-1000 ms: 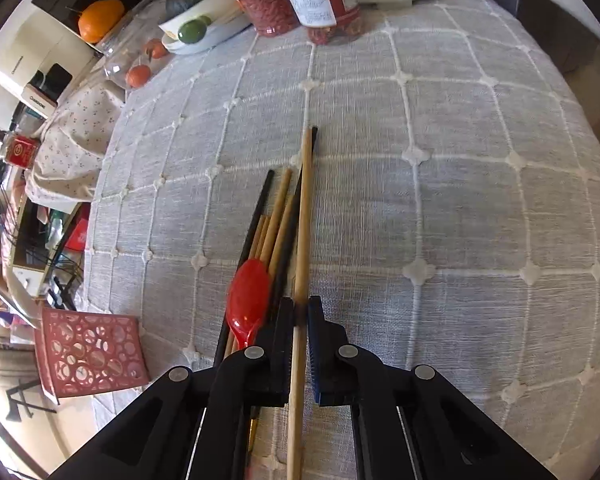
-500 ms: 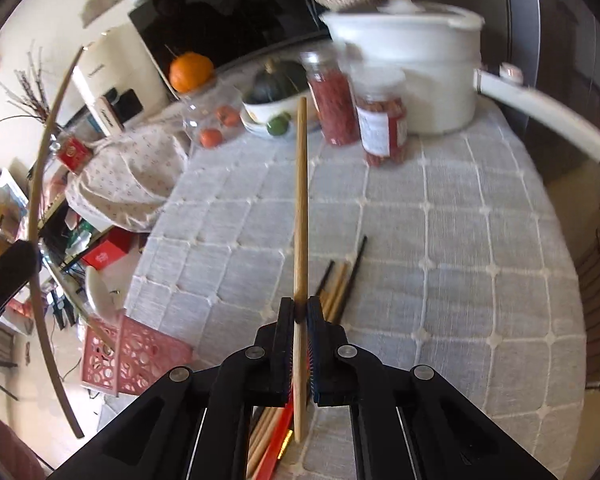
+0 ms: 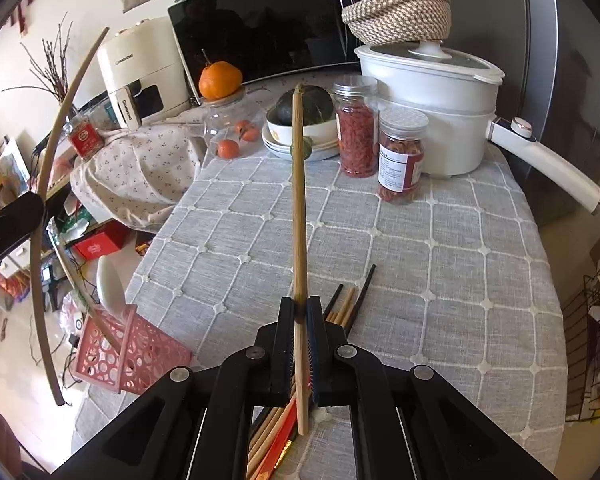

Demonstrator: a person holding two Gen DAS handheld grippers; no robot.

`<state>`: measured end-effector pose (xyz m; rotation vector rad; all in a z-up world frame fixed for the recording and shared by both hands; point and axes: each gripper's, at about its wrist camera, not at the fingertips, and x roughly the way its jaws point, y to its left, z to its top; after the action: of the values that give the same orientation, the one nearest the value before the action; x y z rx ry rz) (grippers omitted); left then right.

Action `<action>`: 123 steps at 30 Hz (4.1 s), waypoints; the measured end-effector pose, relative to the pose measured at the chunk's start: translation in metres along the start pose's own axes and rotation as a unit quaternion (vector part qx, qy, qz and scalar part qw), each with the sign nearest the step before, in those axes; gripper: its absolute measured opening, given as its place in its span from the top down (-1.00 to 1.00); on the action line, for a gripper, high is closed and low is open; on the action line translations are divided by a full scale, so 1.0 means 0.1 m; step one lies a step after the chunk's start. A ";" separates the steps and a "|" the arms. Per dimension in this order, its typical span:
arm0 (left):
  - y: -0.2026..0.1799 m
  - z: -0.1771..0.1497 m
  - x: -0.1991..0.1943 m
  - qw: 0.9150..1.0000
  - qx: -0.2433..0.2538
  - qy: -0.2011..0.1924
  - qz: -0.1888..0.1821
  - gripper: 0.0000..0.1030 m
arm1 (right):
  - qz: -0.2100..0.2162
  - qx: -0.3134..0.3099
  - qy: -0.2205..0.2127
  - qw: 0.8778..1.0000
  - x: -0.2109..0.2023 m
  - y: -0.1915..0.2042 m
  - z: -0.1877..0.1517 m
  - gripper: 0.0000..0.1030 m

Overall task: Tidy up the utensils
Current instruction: 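Lift the wooden chopsticks with both tools and carry them toward the pink holder, then lower both chopsticks into the pink holder and open both tools, then move both tools back over the chopstick bundle and red spoon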

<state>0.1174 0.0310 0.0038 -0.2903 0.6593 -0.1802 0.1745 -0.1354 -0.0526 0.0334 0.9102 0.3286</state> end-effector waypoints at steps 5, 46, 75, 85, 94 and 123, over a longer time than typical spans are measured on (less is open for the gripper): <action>0.02 0.01 -0.01 1.000 -0.001 -0.007 0.007 0.84 | 0.001 -0.003 -0.015 1.000 -0.08 -0.01 0.01 0.89; 0.63 -0.23 -0.05 0.995 -0.037 -0.081 0.046 0.75 | 0.133 -0.039 -0.211 0.968 -0.77 0.93 0.06 0.88; -0.12 -0.16 -0.12 0.995 0.053 0.032 0.076 -0.88 | 0.100 0.025 -0.118 0.988 -0.63 0.21 0.10 -0.03; -0.46 -0.51 0.50 0.982 0.058 0.166 0.063 -0.88 | 0.027 0.140 -0.009 0.990 -0.52 -0.71 -0.10 -0.26; -0.60 -0.77 0.92 0.968 0.078 0.229 0.074 -0.49 | -0.003 0.176 0.066 0.982 -0.47 -0.96 -0.30 -0.26; -0.61 -1.03 1.70 0.952 0.041 0.291 0.087 0.92 | 0.038 0.209 0.101 0.972 -0.25 -1.07 -0.23 -0.26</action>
<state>0.1806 -0.0916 -0.1518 -0.0919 1.2541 -0.1220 0.1714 -0.2469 -0.0655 0.4312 1.1708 0.2084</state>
